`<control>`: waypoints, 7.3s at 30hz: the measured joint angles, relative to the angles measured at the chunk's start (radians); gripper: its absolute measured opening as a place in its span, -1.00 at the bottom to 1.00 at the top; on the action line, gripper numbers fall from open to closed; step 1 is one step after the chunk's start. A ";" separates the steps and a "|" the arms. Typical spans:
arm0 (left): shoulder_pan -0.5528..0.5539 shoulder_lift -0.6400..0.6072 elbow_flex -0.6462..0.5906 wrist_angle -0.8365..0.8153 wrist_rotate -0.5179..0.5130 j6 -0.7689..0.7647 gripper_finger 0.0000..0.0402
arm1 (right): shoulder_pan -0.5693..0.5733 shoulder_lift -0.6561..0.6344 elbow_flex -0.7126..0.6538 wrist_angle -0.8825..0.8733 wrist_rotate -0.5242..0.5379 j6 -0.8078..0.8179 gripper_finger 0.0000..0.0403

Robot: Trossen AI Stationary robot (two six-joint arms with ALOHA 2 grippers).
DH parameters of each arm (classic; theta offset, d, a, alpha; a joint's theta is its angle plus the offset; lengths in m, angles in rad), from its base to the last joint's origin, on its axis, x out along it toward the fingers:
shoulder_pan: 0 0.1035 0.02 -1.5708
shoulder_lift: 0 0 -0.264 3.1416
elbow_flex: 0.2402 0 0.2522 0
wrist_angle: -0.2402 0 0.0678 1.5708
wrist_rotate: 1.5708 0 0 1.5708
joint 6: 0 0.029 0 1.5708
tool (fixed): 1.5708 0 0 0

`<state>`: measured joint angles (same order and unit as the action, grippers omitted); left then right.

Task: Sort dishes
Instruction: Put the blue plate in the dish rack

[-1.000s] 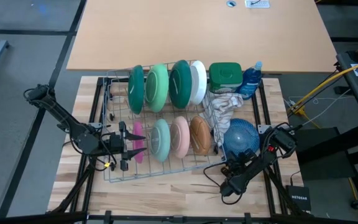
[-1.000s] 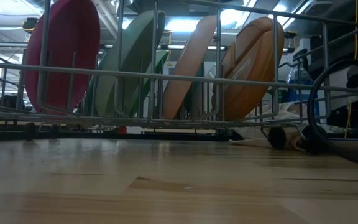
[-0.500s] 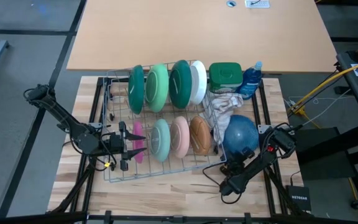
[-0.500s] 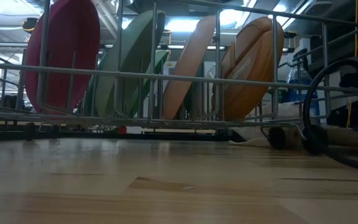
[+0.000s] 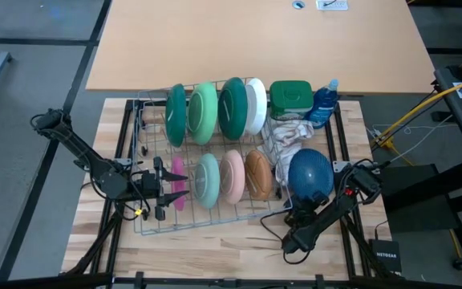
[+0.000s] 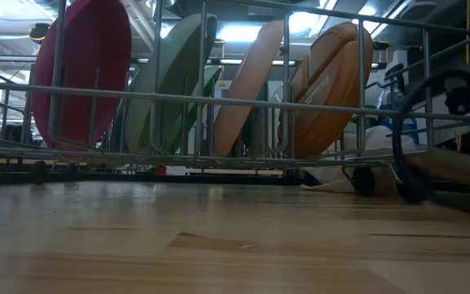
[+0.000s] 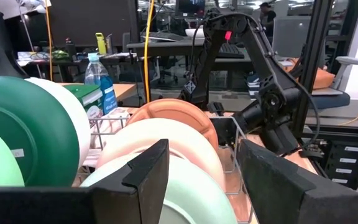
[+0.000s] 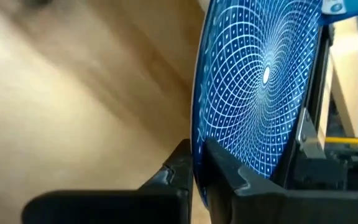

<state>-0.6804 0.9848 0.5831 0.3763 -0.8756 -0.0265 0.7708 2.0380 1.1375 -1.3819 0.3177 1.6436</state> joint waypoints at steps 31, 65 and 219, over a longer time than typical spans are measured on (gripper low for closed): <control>-0.001 0.000 0.000 -0.002 0.000 0.000 -0.08 | 0.001 -0.002 0.437 -0.121 -0.269 -0.141 -0.90; -0.001 0.000 0.000 -0.030 0.000 -0.045 -0.08 | 0.002 -0.002 0.683 -0.190 -0.504 -0.209 -0.94; -0.131 -0.130 0.000 0.209 0.000 0.449 -0.08 | -0.531 -0.183 0.751 0.892 -0.134 -0.696 -0.94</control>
<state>-0.8117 0.8547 0.5831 0.5858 -0.8761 0.4222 0.2398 1.8546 1.8889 -0.4898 0.1841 0.9474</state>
